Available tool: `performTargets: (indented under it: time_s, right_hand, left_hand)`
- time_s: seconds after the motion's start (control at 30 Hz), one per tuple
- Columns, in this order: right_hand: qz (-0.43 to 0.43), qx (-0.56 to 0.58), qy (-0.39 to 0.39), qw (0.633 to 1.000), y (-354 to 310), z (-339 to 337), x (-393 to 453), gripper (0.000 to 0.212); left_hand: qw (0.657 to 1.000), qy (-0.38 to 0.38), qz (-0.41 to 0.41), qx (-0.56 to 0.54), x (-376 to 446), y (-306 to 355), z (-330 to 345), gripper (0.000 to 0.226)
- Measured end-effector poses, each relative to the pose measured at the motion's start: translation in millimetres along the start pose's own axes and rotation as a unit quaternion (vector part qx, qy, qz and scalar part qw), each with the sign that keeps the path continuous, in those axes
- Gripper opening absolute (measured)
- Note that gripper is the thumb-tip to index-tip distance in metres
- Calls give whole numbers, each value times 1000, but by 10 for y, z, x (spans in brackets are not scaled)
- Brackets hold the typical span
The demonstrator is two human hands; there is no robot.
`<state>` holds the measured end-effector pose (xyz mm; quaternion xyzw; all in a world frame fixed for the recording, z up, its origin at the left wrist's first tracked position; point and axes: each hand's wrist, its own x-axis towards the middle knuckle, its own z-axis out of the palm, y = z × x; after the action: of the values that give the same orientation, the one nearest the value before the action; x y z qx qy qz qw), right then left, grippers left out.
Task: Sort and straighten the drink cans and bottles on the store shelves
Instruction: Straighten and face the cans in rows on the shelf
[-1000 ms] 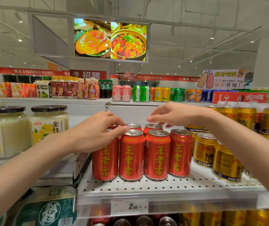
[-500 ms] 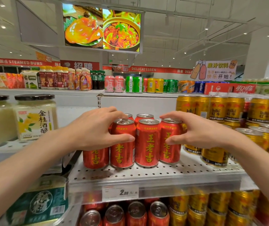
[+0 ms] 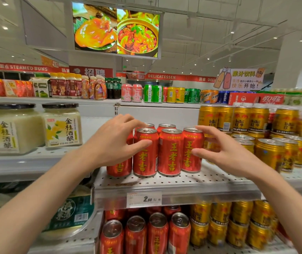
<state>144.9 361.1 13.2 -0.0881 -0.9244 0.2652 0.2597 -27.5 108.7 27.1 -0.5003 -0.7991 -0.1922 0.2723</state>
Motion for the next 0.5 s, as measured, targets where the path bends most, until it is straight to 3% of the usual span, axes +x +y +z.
performTargets:
  time_s: [0.27,0.5]
  right_hand:
    - [29,186,111,976,7,336,-832,52]
    - [126,260,133,948,452,844,-1563,28]
  left_hand:
    - [973,162,-16,-164,-713,311,55,39]
    - [908,96,-198,-357,-1515,706,653,27]
